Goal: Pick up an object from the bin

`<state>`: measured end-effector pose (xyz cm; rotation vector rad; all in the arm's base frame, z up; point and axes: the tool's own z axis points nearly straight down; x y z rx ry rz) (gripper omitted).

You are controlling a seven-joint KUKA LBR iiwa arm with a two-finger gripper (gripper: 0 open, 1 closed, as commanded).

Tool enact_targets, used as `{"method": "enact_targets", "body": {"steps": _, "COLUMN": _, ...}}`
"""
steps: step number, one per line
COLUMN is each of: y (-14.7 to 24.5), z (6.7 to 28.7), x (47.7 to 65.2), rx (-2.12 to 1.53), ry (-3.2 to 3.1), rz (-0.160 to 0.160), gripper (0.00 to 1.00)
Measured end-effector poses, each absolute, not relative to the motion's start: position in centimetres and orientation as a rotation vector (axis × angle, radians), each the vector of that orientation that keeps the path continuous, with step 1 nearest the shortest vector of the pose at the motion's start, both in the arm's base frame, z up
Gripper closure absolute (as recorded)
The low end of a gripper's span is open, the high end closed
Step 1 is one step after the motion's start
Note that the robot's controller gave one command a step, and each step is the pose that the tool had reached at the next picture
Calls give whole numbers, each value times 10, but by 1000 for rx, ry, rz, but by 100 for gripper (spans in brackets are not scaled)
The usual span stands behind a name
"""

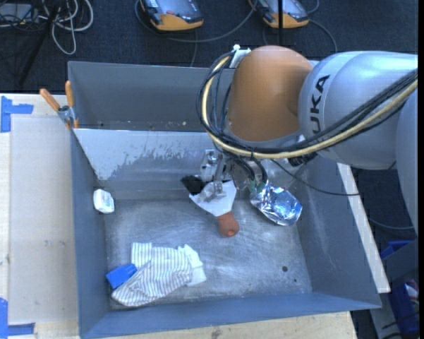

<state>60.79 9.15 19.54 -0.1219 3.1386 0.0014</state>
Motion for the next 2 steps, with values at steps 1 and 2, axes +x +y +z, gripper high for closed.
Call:
{"method": "enact_targets", "body": {"steps": 1, "y": 91, "z": 195, "x": 608, "rx": -120, "ry": 3139, "rz": 1, "gripper": 100}}
{"method": "enact_targets", "body": {"steps": 2, "y": 78, "z": 229, "x": 610, "rx": -217, "ry": 3140, "rz": 2, "gripper": 100}}
